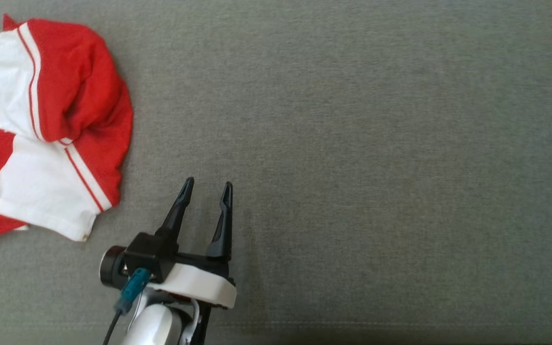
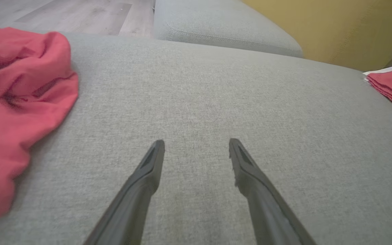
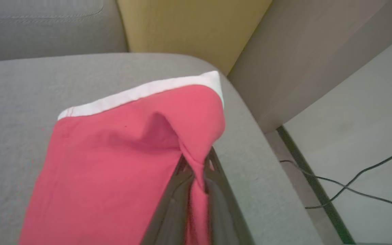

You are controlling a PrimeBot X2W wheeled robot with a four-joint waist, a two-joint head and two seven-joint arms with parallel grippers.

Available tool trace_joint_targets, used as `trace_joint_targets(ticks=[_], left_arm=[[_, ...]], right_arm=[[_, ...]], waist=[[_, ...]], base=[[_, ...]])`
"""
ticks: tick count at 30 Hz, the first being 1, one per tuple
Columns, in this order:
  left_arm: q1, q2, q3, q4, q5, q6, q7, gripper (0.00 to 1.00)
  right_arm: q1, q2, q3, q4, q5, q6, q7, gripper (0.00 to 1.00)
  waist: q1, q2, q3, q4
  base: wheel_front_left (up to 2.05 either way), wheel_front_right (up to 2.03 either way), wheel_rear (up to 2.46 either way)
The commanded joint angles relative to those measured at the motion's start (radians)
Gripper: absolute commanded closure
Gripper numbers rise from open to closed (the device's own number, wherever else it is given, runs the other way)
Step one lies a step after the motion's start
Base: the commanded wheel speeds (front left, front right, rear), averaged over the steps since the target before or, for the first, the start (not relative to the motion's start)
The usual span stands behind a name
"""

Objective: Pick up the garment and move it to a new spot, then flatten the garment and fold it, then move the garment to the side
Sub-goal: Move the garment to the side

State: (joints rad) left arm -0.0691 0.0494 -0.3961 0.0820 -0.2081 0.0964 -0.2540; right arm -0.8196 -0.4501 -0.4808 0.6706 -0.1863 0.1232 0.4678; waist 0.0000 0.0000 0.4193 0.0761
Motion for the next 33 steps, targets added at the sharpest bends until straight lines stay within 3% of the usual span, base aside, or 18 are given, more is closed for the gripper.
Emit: trace_joint_targets(ticks=[1,2,3,4,11,19,22,33], left_arm=[[0.006,0.001,0.037,-0.036,0.008,0.000,-0.008,0.00],[0.007,0.001,0.039,-0.039,0.008,-0.001,-0.008,0.00],[0.008,0.001,0.041,-0.041,0.007,-0.001,-0.008,0.00],[0.009,0.001,0.043,-0.043,0.005,0.000,-0.008,0.00],[0.002,0.001,0.044,-0.051,-0.012,0.011,-0.008,0.00],[0.013,0.001,0.065,-0.038,-0.038,0.016,-0.008,0.00],[0.021,0.001,0.073,-0.031,-0.046,0.017,-0.008,0.00],[0.074,0.001,0.107,0.022,-0.044,0.029,-0.008,0.00]], right_arm=[[-0.039,-0.034,-0.005,-0.046,-0.028,0.008,-0.013,1.00],[-0.044,-0.035,-0.019,-0.048,-0.057,0.008,-0.019,0.76],[-0.045,-0.033,-0.032,-0.048,-0.083,0.008,-0.025,0.05],[-0.045,-0.029,-0.040,-0.048,-0.107,0.008,-0.029,0.00],[-0.062,0.001,-0.017,-0.063,-0.190,0.008,-0.161,0.00],[-0.004,0.062,0.085,-0.148,0.005,0.008,-0.430,0.00],[0.052,0.086,0.125,-0.206,0.065,0.008,-0.469,0.00],[0.550,0.247,0.315,-0.602,0.289,0.008,-0.523,0.00]], waist=[[0.0000,0.0000,0.008,0.009],[0.0000,0.0000,0.009,0.011],[0.0000,0.0000,0.008,0.011],[0.0000,0.0000,0.007,0.010],[0.0000,0.0000,-0.018,-0.032],[0.0000,0.0000,-0.166,-0.058],[0.0000,0.0000,-0.212,-0.057],[0.0000,0.0000,-0.401,-0.027]], base=[[0.00,0.00,0.00],[0.00,0.00,0.00],[0.00,0.00,0.00],[0.00,0.00,0.00],[0.00,0.00,0.00],[0.00,0.00,0.00],[0.00,0.00,0.00],[0.00,0.00,0.00]])
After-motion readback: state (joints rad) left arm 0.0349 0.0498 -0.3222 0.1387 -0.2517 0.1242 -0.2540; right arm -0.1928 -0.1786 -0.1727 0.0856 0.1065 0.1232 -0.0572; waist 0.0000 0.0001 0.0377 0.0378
